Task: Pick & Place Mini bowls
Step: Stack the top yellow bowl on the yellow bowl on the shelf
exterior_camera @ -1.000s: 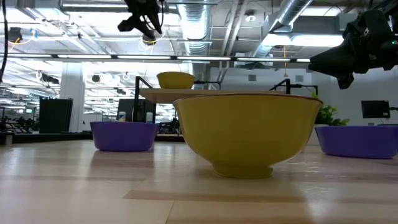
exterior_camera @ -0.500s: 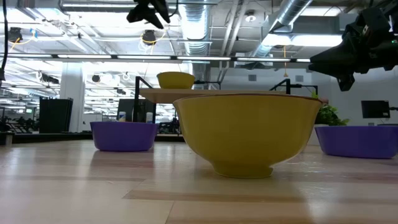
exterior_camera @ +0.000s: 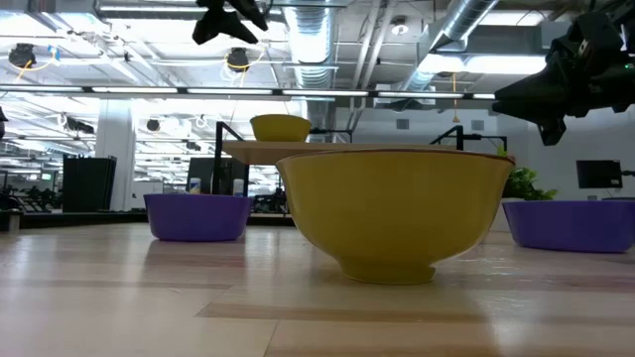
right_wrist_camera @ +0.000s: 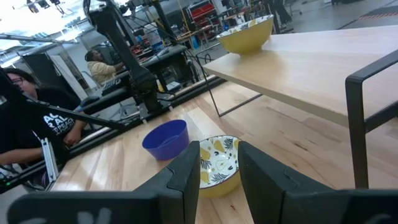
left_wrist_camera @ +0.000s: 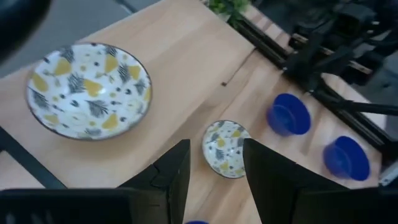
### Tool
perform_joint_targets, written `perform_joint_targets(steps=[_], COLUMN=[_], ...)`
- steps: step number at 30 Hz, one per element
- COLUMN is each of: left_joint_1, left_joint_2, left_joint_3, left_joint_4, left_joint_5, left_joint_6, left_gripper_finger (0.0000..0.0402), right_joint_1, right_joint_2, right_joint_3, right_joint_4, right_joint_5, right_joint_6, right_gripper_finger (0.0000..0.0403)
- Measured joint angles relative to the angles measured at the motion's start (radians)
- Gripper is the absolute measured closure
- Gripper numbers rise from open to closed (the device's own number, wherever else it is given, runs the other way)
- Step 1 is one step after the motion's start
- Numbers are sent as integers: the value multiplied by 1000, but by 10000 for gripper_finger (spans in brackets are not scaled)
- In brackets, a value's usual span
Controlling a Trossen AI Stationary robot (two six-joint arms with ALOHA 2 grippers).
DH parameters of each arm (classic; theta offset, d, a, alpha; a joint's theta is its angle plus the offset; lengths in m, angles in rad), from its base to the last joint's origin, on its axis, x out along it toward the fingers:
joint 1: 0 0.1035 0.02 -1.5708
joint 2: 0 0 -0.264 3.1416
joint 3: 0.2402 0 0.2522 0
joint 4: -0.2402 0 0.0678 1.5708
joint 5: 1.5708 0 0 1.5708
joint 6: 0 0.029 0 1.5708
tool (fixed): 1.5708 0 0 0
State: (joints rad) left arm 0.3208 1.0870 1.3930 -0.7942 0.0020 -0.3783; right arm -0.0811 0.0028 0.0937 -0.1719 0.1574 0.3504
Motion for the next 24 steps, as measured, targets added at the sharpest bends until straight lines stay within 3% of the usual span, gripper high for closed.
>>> perform_joint_targets(steps=[12, 19, 24], left_joint_1=[-138, -206, -243], left_joint_2=[-301, -407, -460], left_joint_3=[-461, -690, -819], left_joint_4=[429, 706, 813], left_joint_5=[1, -38, -83], left_joint_6=[-57, -58, -58], left_gripper_finger=[257, 257, 257], right_joint_1=[0, 0, 0], right_joint_2=[0, 0, 0], right_joint_3=[0, 0, 0], right_joint_4=[0, 0, 0], right_joint_5=[1, 1, 1], right_joint_6=[0, 0, 0], right_gripper_finger=[305, 305, 305])
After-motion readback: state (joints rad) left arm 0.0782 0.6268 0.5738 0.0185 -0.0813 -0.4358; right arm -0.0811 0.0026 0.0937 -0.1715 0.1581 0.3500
